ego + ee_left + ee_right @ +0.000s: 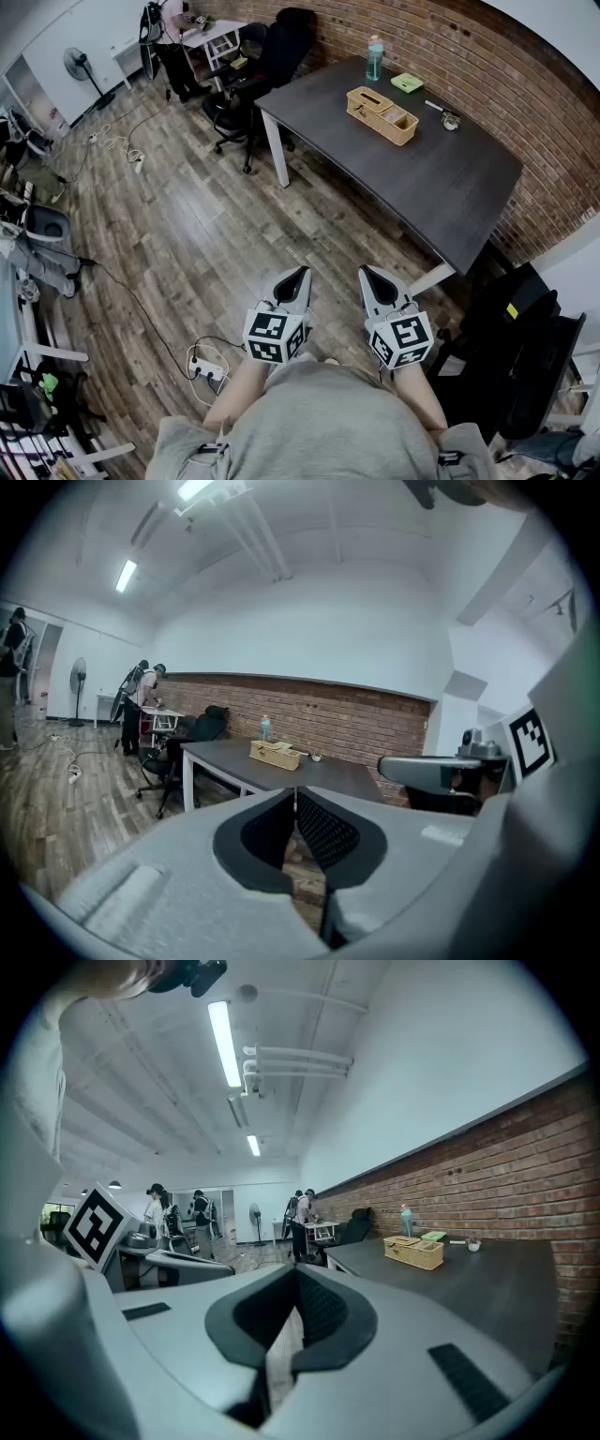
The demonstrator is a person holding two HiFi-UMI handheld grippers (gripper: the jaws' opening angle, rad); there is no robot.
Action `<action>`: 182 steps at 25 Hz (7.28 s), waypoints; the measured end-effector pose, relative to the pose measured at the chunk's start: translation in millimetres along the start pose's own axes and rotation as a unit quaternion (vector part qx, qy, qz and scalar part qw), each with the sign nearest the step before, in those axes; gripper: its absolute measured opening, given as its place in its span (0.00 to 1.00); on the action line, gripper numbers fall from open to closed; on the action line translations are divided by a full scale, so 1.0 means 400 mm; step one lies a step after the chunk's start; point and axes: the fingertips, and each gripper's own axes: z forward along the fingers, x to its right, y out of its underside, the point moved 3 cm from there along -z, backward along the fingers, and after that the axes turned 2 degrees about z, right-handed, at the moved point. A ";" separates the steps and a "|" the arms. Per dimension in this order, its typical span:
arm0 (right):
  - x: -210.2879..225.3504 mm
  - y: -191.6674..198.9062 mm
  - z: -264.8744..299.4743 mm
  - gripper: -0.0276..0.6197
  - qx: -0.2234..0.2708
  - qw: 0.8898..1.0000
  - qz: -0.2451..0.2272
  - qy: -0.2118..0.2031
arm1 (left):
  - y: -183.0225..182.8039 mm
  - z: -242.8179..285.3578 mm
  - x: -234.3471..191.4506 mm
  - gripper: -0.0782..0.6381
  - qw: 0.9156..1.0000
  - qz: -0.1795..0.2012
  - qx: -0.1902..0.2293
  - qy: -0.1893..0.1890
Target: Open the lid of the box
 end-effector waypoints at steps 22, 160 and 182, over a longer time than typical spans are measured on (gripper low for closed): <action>-0.039 0.031 -0.074 0.05 -0.013 0.999 -0.004 -0.030 | 0.050 -0.066 0.079 0.14 1.000 -0.017 -0.003 -0.007; 1.239 0.074 1.329 0.34 -0.259 0.926 -0.103 0.256 | -0.364 1.595 -0.691 0.32 0.977 0.016 -0.099 0.187; 1.253 0.055 1.336 0.33 -0.285 0.905 -0.116 0.294 | -0.351 1.543 -0.695 0.32 0.980 0.005 -0.091 0.175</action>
